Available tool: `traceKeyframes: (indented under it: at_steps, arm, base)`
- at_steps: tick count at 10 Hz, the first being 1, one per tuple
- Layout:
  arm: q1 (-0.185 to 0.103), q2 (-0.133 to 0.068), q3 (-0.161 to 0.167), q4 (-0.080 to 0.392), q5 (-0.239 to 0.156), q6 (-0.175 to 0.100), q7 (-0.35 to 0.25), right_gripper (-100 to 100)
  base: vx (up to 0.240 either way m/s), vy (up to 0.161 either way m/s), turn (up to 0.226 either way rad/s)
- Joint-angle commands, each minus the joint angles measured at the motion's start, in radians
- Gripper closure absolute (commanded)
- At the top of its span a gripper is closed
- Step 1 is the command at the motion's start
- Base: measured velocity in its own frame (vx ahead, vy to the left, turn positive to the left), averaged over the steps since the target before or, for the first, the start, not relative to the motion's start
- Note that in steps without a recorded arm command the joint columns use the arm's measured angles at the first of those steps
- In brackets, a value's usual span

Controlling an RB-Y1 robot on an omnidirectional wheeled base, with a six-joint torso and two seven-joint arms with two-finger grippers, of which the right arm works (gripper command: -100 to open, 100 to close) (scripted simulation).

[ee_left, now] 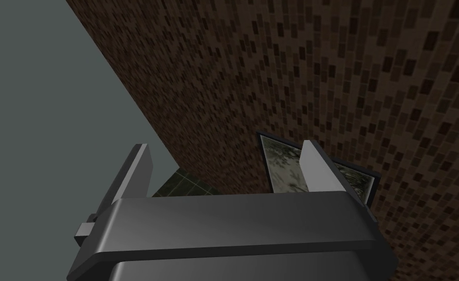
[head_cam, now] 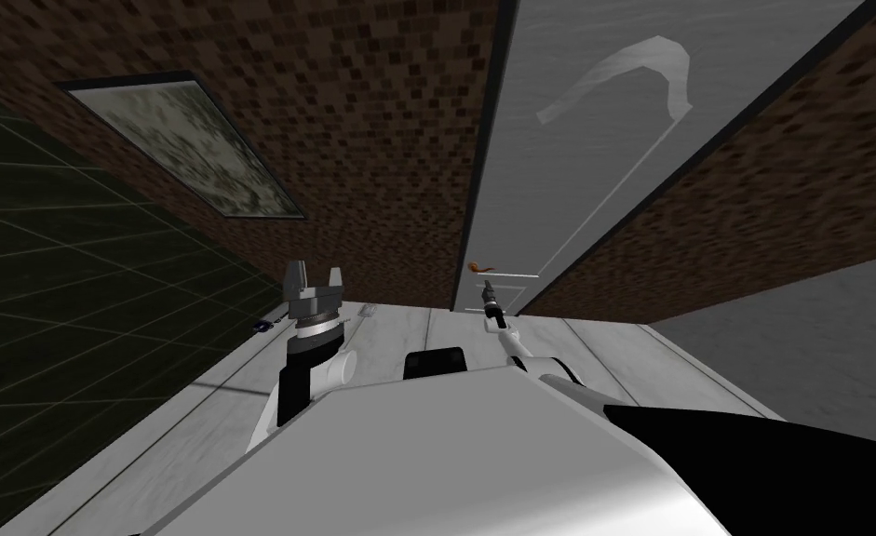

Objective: Pull the door open

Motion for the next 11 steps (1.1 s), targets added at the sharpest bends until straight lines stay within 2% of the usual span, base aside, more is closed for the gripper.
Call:
traceKeyframes:
  at_steps: [1,6,7,8,10,11]
  arm:
    - [-0.021,-0.006,-0.007,0.044,-0.005,-0.006,-0.001,-100]
    - [-0.069,-0.021,-0.024,0.147,-0.016,-0.022,-0.005,-100]
    - [-0.062,-0.019,-0.022,0.133,-0.014,-0.019,-0.005,-100]
    - [-0.053,-0.034,-0.027,0.140,-0.018,-0.026,-0.017,-100]
    - [-0.041,-0.053,-0.034,0.145,-0.023,-0.033,-0.031,-100]
    - [-0.041,-0.053,-0.034,0.145,-0.023,-0.033,-0.031,-100]
  base:
    - [0.037,-0.040,0.117]
    - [0.041,-0.043,0.086]
    - [0.017,-0.019,0.015]
    - [0.132,-0.010,0.115]
    - [0.176,-0.015,0.095]
    - [0.121,-0.008,0.033]
